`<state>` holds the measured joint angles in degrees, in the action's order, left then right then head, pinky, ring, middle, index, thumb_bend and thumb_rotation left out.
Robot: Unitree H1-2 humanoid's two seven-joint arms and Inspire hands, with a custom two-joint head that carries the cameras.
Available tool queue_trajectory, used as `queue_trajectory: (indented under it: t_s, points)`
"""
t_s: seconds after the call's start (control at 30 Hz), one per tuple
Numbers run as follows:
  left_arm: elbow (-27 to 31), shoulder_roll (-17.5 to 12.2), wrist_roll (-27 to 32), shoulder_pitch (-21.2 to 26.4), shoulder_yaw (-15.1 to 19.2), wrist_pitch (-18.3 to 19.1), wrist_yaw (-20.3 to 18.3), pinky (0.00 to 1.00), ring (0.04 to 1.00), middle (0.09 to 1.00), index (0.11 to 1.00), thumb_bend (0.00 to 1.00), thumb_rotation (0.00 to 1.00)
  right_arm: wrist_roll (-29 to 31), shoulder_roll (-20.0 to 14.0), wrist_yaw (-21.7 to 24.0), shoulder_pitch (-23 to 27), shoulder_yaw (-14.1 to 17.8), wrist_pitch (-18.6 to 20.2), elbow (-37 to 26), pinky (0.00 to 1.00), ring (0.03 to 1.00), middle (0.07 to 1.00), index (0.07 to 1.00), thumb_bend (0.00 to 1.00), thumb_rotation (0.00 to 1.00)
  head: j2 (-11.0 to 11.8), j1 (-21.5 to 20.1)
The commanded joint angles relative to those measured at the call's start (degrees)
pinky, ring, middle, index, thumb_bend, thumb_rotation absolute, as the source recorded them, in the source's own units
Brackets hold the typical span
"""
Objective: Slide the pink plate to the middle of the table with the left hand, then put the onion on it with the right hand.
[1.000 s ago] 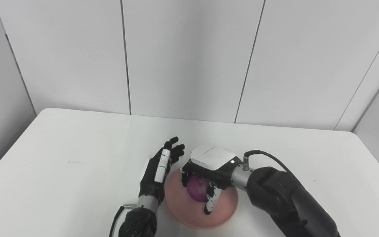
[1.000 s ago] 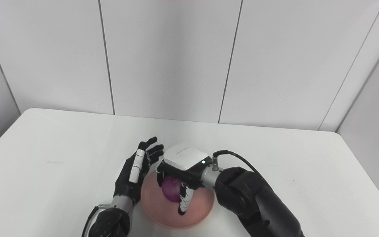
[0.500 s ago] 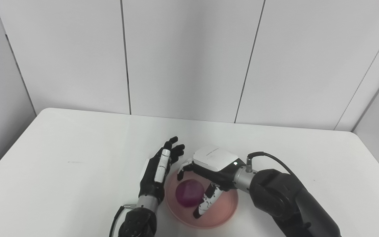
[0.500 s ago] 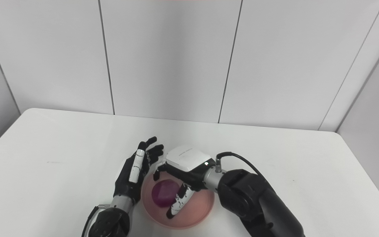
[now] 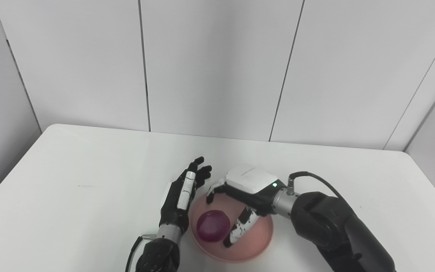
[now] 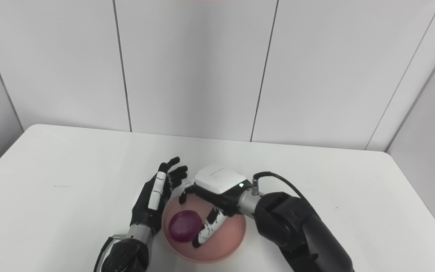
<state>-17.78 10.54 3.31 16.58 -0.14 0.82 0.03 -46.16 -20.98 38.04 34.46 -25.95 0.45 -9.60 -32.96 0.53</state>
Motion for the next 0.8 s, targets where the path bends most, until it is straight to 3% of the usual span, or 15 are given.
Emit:
queue_trajectory:
  t_s: [0.0, 0.23, 0.43, 0.57, 0.63, 0.77]
  points:
    - [-5.46, -0.07, 0.64, -4.37, 0.4, 5.21, 0.5, 0.92, 0.829, 0.806, 0.827, 0.72, 0.92, 1.23, 0.15, -4.88, 1.44, 2.59, -2.48, -2.04, 0.6, 0.703, 0.742, 0.702, 1.0, 0.58, -0.08, 0.01]
    - [-5.81, -0.09, 1.11, -4.13, 0.96, 5.26, 0.49, 0.92, 0.826, 0.804, 0.825, 0.73, 0.9, 10.21, 5.57, -13.22, -2.52, 13.56, 2.28, -2.37, 0.57, 0.708, 0.742, 0.716, 0.99, 0.76, -0.02, -0.33]
    - [-5.77, -0.24, 0.88, -4.05, 0.97, 5.19, 0.43, 0.91, 0.823, 0.799, 0.824, 0.74, 0.91, 25.0, 11.59, -17.06, -7.22, 23.17, 7.42, -1.76, 0.72, 0.817, 0.844, 0.825, 0.91, 0.98, 0.04, -0.69]
    - [-5.45, -0.28, 1.03, -4.13, 1.08, 5.3, 0.26, 0.9, 0.825, 0.802, 0.825, 0.73, 0.9, 34.19, 15.23, -17.96, -10.28, 27.35, 13.65, -1.66, 0.84, 0.904, 0.901, 0.873, 0.92, 1.0, -0.08, -0.85]
    - [-5.3, -0.28, 1.18, -4.18, 1.18, 5.35, 0.13, 0.91, 0.827, 0.804, 0.823, 0.74, 0.9, 37.48, 16.97, -19.25, -11.69, 28.77, 15.34, -0.88, 0.95, 0.965, 0.942, 0.904, 0.91, 1.0, -0.11, -0.96]
    - [-5.05, -0.33, 1.15, -4.22, 1.32, 5.52, 0.11, 0.91, 0.825, 0.8, 0.822, 0.75, 0.89, 42.28, 20.43, -23.3, -13.95, 31.08, 16.45, 2.39, 1.0, 0.997, 0.966, 0.919, 0.95, 1.0, -0.16, -1.28]
